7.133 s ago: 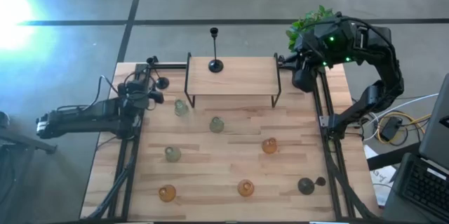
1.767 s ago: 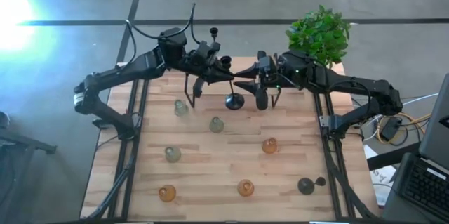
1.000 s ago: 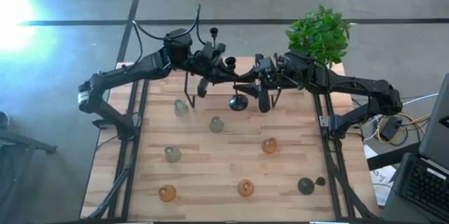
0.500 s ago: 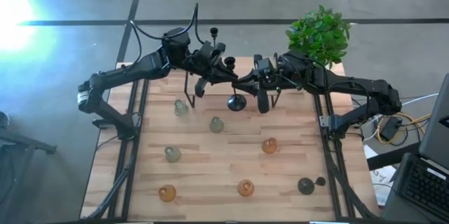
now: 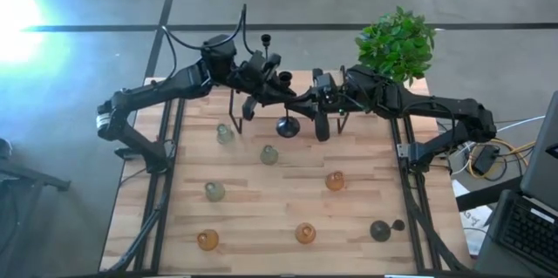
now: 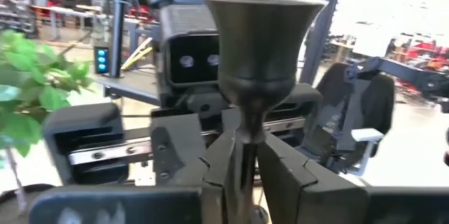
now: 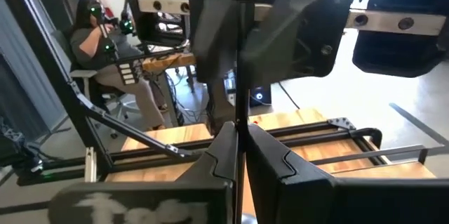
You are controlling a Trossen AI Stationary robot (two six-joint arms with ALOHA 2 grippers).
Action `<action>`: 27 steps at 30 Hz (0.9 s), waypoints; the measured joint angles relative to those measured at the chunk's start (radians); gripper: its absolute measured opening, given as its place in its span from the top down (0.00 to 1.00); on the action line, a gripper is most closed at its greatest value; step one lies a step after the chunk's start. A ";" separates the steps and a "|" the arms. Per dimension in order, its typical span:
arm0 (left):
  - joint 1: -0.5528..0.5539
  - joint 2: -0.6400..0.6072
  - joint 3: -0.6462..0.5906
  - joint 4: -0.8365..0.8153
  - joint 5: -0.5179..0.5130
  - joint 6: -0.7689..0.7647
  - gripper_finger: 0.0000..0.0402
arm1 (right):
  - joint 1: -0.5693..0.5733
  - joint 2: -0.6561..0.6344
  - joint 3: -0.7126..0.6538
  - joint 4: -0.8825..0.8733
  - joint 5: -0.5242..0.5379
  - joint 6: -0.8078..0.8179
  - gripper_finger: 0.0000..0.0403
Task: Pick & Place candle stick holders
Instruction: Put the left black candle holder on the shelf
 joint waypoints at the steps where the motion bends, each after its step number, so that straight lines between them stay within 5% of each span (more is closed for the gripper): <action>1: 0.000 -0.001 0.000 -0.001 -0.016 0.006 0.83 | 0.000 0.000 0.000 0.001 0.002 0.000 0.98; 9: 0.004 -0.046 0.000 -0.030 -0.065 0.036 0.70 | -0.002 -0.011 0.000 -0.012 0.028 -0.013 0.98; 19: 0.009 -0.166 -0.001 -0.331 -0.297 0.191 0.48 | -0.014 -0.020 0.000 -0.013 0.029 -0.019 0.98; 27: -0.018 -0.322 -0.001 -0.523 -0.771 0.246 0.47 | -0.018 -0.023 0.000 -0.049 0.085 -0.023 0.98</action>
